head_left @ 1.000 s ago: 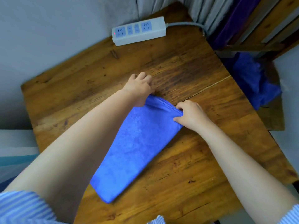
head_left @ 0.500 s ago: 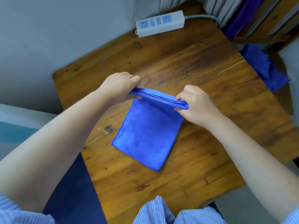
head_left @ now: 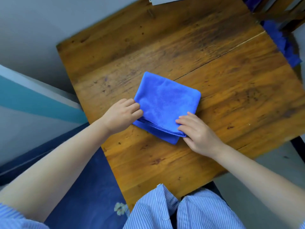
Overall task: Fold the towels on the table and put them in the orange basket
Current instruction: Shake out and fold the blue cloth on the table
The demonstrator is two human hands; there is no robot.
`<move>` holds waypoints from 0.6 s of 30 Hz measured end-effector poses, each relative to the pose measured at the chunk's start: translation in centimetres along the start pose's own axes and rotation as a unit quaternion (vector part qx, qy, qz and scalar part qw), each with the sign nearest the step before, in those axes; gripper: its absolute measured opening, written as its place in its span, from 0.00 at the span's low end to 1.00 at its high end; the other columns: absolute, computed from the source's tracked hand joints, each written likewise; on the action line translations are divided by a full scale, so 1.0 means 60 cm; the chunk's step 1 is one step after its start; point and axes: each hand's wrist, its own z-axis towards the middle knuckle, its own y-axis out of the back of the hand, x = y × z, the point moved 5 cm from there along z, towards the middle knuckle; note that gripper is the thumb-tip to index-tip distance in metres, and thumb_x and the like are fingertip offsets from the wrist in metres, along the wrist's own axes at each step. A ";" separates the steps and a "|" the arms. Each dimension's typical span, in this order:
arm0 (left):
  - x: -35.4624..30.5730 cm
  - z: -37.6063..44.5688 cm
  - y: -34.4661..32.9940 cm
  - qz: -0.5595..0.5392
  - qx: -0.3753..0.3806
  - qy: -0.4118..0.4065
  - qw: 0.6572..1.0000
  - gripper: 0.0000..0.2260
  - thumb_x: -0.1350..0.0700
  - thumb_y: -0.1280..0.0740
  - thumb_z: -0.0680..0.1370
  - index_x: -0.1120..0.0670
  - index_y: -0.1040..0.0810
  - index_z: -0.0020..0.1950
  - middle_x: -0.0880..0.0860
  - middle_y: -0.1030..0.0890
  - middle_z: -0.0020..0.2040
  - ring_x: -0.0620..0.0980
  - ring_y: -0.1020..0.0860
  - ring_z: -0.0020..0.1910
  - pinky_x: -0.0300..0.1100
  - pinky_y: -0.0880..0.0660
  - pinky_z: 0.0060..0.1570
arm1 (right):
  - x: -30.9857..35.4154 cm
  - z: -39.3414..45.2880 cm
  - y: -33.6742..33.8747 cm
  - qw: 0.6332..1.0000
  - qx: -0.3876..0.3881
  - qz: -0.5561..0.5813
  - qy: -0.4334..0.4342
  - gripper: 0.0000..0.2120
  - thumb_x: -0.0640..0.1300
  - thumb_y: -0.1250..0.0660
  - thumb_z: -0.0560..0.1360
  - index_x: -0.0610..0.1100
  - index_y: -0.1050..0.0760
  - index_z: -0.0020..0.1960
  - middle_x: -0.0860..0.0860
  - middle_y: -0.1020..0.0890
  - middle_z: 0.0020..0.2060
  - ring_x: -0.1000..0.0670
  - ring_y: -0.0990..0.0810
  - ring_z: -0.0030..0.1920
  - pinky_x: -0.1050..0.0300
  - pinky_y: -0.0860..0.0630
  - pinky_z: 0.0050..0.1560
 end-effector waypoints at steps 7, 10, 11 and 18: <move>-0.005 -0.037 -0.043 -0.009 0.020 0.070 0.997 0.05 0.67 0.30 0.62 0.58 0.23 0.32 0.54 0.24 0.29 0.53 0.23 0.28 0.41 0.30 0.30 | 0.021 -0.023 -0.051 0.999 0.003 -0.010 0.046 0.12 0.28 0.23 0.55 0.32 0.20 0.37 0.38 0.16 0.41 0.38 0.17 0.44 0.32 0.27 0.48; -0.009 -0.048 -0.060 -0.049 0.083 0.134 0.986 0.15 0.66 0.21 0.51 0.58 0.21 0.33 0.55 0.21 0.31 0.53 0.21 0.30 0.36 0.28 0.27 | 0.023 -0.028 -0.070 0.998 0.044 -0.030 0.046 0.15 0.30 0.21 0.54 0.33 0.19 0.39 0.39 0.16 0.43 0.39 0.16 0.45 0.35 0.25 0.47; -0.012 -0.053 -0.065 -0.059 0.082 0.158 0.982 0.16 0.67 0.21 0.50 0.59 0.21 0.33 0.56 0.21 0.32 0.54 0.21 0.30 0.36 0.28 0.27 | 0.022 -0.031 -0.074 0.996 0.066 -0.034 0.041 0.17 0.31 0.21 0.54 0.34 0.18 0.41 0.39 0.16 0.45 0.39 0.17 0.46 0.36 0.24 0.47; -0.028 -0.068 -0.065 -0.119 0.011 0.328 0.937 0.10 0.67 0.25 0.58 0.63 0.21 0.36 0.60 0.19 0.38 0.61 0.19 0.39 0.48 0.23 0.36 | -0.020 -0.037 -0.034 0.999 0.033 -0.037 0.017 0.13 0.30 0.42 0.70 0.31 0.20 0.49 0.36 0.18 0.50 0.34 0.20 0.52 0.37 0.26 0.55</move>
